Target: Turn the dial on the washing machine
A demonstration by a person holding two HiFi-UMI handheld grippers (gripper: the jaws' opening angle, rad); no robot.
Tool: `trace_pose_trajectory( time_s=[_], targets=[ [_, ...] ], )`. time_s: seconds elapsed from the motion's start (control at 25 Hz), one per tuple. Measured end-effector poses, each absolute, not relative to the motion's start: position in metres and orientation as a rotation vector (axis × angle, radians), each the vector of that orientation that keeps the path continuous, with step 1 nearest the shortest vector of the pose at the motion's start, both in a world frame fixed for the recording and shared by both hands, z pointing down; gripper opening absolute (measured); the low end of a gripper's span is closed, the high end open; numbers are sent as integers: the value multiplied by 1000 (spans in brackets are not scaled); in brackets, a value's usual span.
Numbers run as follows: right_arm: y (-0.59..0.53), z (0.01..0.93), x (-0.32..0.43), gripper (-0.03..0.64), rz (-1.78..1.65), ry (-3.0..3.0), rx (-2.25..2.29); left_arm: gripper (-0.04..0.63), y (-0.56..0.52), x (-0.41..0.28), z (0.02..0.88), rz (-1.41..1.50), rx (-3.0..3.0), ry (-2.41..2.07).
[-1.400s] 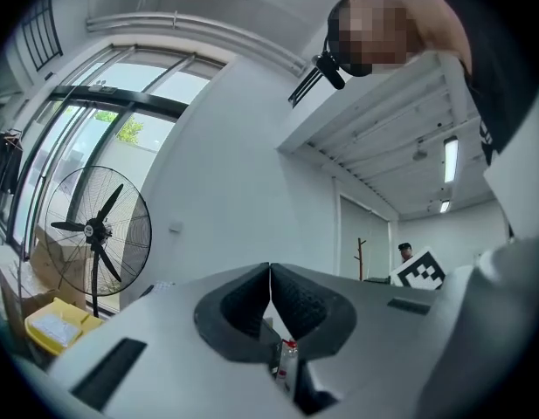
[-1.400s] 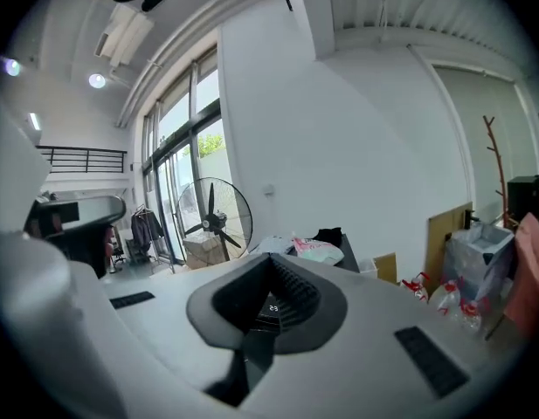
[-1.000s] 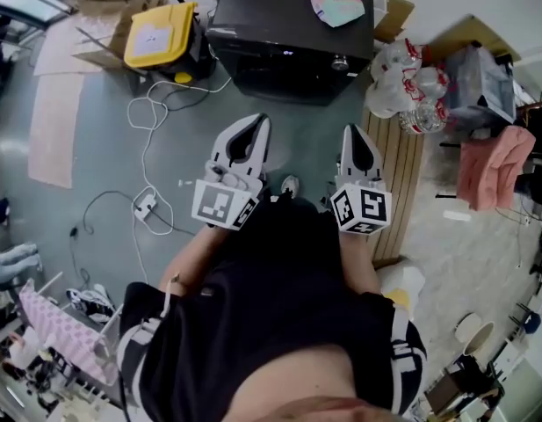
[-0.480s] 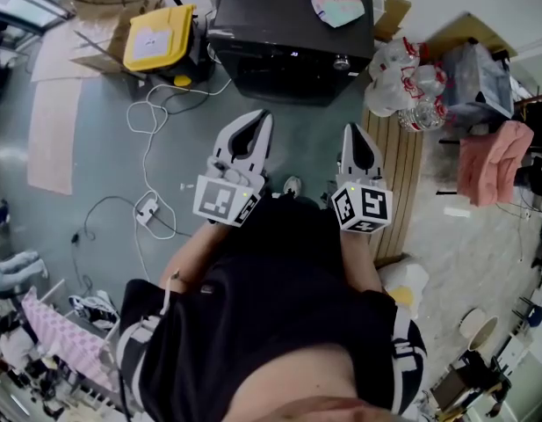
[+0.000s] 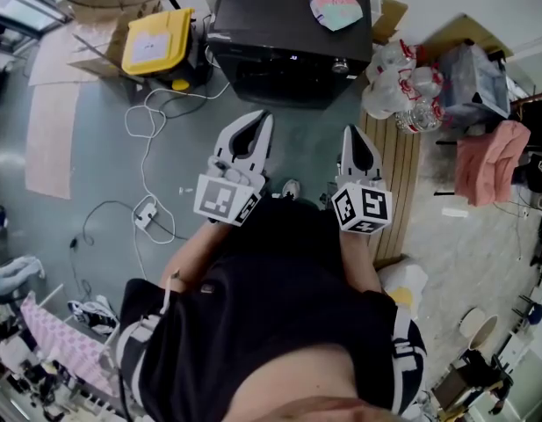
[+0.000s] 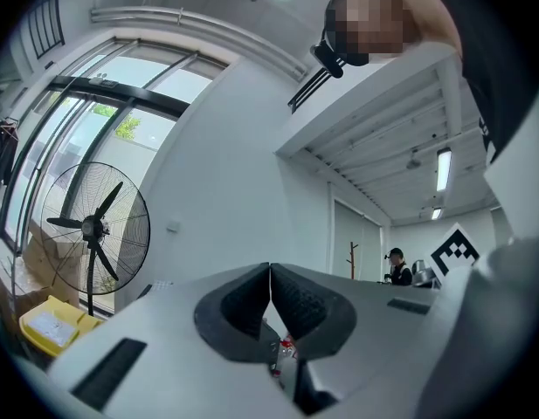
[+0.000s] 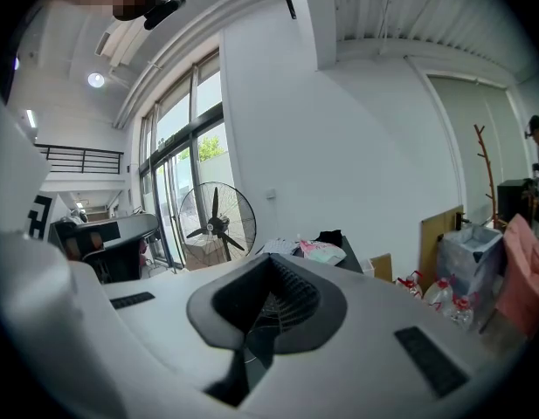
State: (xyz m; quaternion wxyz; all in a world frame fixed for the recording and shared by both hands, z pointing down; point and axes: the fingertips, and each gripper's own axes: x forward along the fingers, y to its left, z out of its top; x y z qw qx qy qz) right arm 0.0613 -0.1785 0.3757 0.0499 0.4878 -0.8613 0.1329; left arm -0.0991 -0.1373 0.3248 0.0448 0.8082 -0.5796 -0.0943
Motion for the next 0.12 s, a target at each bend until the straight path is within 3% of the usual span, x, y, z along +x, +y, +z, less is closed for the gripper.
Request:
trace_pose_trajectory(
  time_s=[0.12],
  targets=[
    [-181,374,60,25,390,-2616,1485,23,-142,-99,325,-286,2470,-1766]
  ],
)
